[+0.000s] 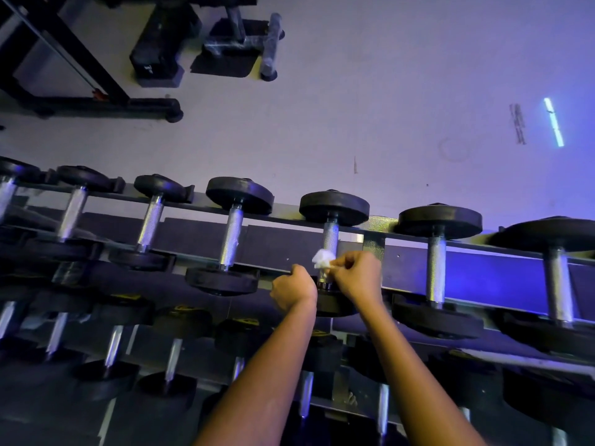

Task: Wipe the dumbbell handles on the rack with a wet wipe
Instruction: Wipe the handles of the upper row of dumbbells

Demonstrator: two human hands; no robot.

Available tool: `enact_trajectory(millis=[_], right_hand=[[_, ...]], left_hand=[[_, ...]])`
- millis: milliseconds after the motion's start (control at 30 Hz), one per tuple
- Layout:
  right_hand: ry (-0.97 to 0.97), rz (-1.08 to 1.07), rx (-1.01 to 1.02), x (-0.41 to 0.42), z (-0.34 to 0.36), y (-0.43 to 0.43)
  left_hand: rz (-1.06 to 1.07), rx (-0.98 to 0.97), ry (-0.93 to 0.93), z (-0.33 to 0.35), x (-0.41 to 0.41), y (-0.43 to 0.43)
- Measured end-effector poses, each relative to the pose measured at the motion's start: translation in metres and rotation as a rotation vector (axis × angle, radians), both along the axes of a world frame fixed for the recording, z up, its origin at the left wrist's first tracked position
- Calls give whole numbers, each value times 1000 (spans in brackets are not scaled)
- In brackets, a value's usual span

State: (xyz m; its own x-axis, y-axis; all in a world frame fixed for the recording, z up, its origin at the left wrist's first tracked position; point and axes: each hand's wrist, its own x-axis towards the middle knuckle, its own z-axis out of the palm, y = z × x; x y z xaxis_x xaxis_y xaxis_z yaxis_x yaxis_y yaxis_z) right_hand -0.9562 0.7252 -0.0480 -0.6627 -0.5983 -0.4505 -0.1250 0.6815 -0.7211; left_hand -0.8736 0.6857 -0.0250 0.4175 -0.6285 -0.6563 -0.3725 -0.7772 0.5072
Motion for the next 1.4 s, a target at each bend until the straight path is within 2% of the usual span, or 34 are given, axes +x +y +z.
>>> enact_trajectory(millis=[167, 300, 400, 567, 700, 833, 967, 1100, 1400], right_hand=[[-39, 54, 56, 3, 4, 5], [33, -161, -113, -13, 14, -35], [70, -193, -182, -20, 14, -53], [102, -56, -58, -9, 8, -32], [37, 87, 55, 7, 5, 2], [-3, -30, 22, 14, 8, 8], [25, -163, -117, -3, 12, -23], [18, -176, -190, -23, 15, -48], [27, 26, 34, 10, 2, 2]], left_hand=[[3, 3, 6, -1, 0, 0], [1, -6, 28, -3, 0, -1], [-5, -1, 29, -5, 0, 0], [-11, 6, 34, -8, 0, -1], [-15, -9, 19, -8, 1, -1], [-9, -3, 21, -6, 1, -1], [5, 6, 47, -7, 2, -1], [31, -6, 89, -9, 3, -1], [22, 80, 141, -4, 7, -1]])
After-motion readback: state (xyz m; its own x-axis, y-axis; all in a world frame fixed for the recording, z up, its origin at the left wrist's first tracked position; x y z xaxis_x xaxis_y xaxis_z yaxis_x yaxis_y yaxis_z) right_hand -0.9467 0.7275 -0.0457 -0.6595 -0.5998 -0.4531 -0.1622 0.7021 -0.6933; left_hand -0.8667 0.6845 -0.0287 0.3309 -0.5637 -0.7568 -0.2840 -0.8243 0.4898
